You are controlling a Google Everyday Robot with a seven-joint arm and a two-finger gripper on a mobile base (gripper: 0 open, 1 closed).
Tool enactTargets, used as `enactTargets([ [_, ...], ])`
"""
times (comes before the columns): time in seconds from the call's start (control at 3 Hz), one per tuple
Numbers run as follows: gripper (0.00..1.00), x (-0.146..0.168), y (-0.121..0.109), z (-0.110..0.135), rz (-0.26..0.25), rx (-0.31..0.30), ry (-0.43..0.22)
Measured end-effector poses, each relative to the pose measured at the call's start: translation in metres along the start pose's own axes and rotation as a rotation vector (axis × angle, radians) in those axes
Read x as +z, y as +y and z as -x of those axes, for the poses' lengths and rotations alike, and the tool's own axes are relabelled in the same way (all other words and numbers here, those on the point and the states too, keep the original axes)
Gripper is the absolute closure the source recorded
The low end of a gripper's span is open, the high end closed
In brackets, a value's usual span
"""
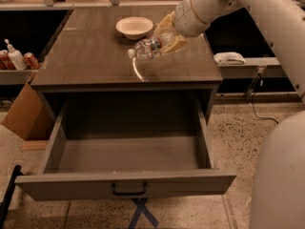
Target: Pick water bottle from top drawer and place on counter
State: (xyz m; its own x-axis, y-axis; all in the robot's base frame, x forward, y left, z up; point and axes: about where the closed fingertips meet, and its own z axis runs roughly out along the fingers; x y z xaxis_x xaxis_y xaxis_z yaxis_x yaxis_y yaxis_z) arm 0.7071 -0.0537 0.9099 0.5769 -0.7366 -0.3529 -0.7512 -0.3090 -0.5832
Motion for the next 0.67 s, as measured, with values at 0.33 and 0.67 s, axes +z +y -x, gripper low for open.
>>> enactTargets([
  [0.33, 0.05, 0.019, -0.0079, -0.0031, 0.017, 0.016, -0.006],
  [0.67, 0.0, 0.0259, -0.0103, -0.0036, 0.024, 0.018, -0.009],
])
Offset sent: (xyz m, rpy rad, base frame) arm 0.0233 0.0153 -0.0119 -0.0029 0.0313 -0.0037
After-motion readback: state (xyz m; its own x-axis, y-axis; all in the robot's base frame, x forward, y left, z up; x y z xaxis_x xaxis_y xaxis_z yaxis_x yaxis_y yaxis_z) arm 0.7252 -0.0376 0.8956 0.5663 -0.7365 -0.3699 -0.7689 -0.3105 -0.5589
